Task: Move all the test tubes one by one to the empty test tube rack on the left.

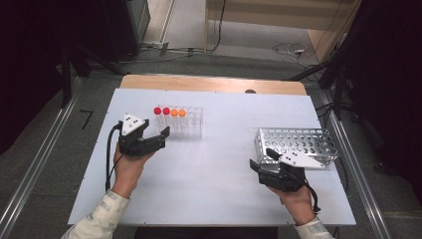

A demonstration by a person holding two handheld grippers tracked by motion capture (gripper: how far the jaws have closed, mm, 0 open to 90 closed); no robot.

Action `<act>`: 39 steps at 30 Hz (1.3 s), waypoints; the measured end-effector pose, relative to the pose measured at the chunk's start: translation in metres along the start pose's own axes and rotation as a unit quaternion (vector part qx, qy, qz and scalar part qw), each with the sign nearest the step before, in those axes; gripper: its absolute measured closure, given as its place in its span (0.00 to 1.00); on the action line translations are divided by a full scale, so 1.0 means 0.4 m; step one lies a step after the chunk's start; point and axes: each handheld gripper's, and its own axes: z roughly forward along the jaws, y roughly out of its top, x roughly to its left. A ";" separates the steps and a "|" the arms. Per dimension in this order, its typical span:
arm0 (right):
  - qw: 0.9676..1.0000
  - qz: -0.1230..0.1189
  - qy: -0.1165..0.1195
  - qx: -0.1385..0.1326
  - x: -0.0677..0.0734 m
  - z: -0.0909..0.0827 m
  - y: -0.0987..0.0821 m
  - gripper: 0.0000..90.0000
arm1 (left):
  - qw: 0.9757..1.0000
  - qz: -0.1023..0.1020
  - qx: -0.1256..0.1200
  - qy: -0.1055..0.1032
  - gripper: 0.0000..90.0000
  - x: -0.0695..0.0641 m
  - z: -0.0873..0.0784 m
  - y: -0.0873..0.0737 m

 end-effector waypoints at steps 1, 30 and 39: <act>1.000 0.001 -0.003 0.000 -0.005 -0.003 -0.002 0.31 | 1.000 0.000 0.002 0.001 0.27 -0.001 -0.007 -0.006; 0.995 0.041 -0.091 -0.009 -0.136 -0.113 -0.074 0.30 | 0.998 -0.030 0.012 0.048 0.20 0.060 -0.164 -0.159; 0.990 0.040 -0.134 0.001 -0.167 -0.133 -0.098 0.30 | 0.997 -0.036 0.014 0.068 0.20 0.086 -0.177 -0.176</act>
